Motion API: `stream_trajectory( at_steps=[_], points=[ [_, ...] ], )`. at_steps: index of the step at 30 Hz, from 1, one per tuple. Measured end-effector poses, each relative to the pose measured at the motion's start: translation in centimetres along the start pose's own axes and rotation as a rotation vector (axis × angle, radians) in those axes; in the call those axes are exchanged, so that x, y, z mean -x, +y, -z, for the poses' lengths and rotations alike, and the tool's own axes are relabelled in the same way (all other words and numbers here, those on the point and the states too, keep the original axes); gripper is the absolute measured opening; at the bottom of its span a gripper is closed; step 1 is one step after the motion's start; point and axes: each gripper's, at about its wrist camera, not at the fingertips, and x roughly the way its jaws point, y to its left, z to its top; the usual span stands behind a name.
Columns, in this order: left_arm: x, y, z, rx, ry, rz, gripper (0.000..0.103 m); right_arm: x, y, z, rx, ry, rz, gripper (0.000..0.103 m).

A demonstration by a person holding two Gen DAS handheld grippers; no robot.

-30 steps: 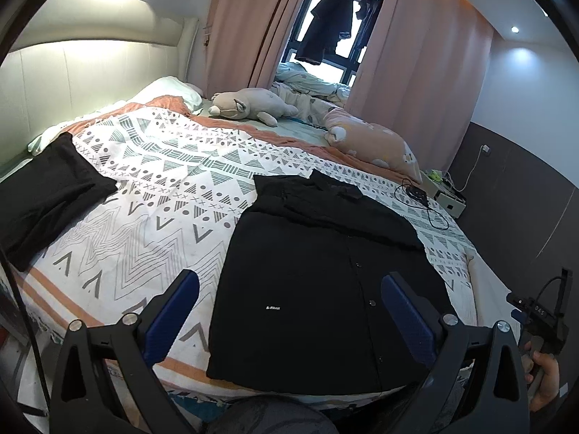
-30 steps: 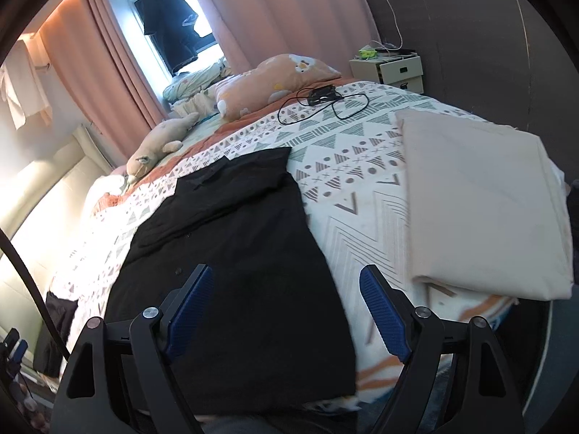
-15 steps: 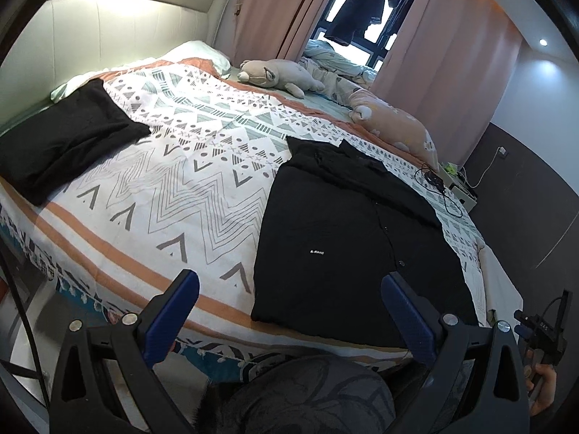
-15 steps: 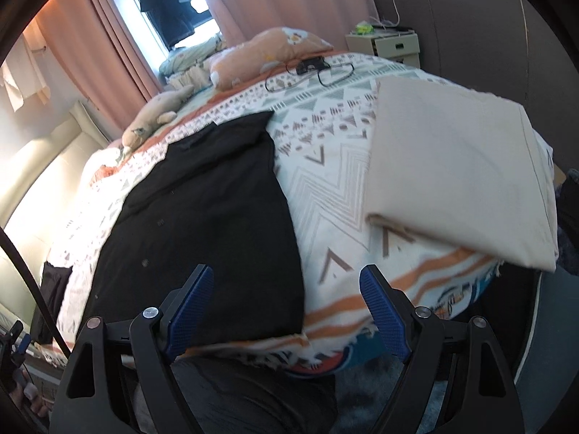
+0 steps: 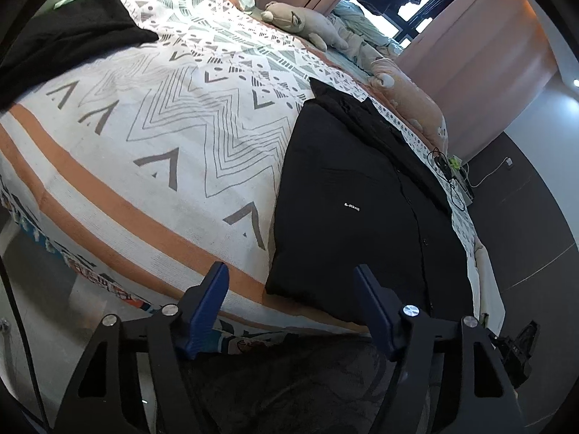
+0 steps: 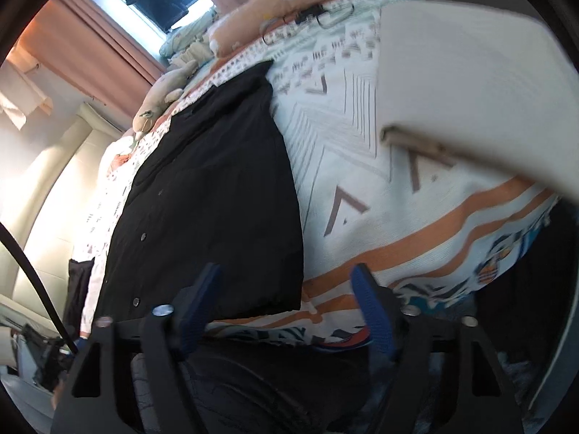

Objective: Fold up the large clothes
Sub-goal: 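Lower both tools onto the hem of the black shirt, then close both tools on the hem and fold it up toward the collar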

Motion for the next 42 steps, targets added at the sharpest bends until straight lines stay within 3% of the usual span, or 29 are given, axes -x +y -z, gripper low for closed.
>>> stream_trajectory(
  at_steps=[7, 11, 17, 18, 20, 21, 23, 25, 29, 34, 42],
  points=[
    [-2.8, 1.3, -0.1, 0.074, 0.069, 0.041, 0.063, -3.9, -1.2, -0.1, -0.08, 0.077, -0.081, 0.049],
    [-3.6, 1.5, -0.9, 0.117, 0.09, 0.068, 0.063, -5.4, -0.6, -0.9, -0.085, 0.103, -0.137, 0.048],
    [-4.8, 1.3, -1.0, 0.147, 0.136, 0.124, 0.062, -6.9, -1.1, -1.7, -0.11, 0.098, -0.145, 0.048],
    [-4.8, 1.4, -0.9, 0.15, 0.143, 0.134, 0.06, -6.8, -1.3, -1.4, -0.109, 0.097, -0.145, 0.048],
    [-4.7, 1.9, -0.6, 0.167, 0.153, 0.142, 0.046, -7.0, -1.4, -1.3, -0.103, 0.097, -0.145, 0.048],
    [-4.6, 2.2, -0.4, 0.182, 0.152, 0.152, 0.044, -7.0, -1.5, -1.2, -0.104, 0.096, -0.144, 0.046],
    [-4.5, 2.7, 0.0, 0.202, 0.153, 0.157, 0.028, -6.8, -1.3, -0.8, -0.101, 0.099, -0.13, 0.037],
    [-4.1, 2.6, 0.4, 0.199, 0.14, 0.161, 0.016, -6.3, -1.2, -0.5, -0.103, 0.091, -0.119, 0.021],
    [-2.0, 1.0, 0.0, 0.159, 0.052, 0.147, 0.013, -4.5, -0.5, -0.3, -0.09, 0.042, -0.158, 0.011],
    [1.8, -1.2, -0.9, 0.088, -0.017, 0.178, 0.013, -0.9, 2.5, -0.8, -0.011, -0.045, -0.191, 0.009],
    [8.6, -2.3, -0.6, 0.063, -0.096, 0.25, 0.013, 5.4, 5.0, 0.4, 0.062, -0.129, -0.243, 0.009]
  ],
)
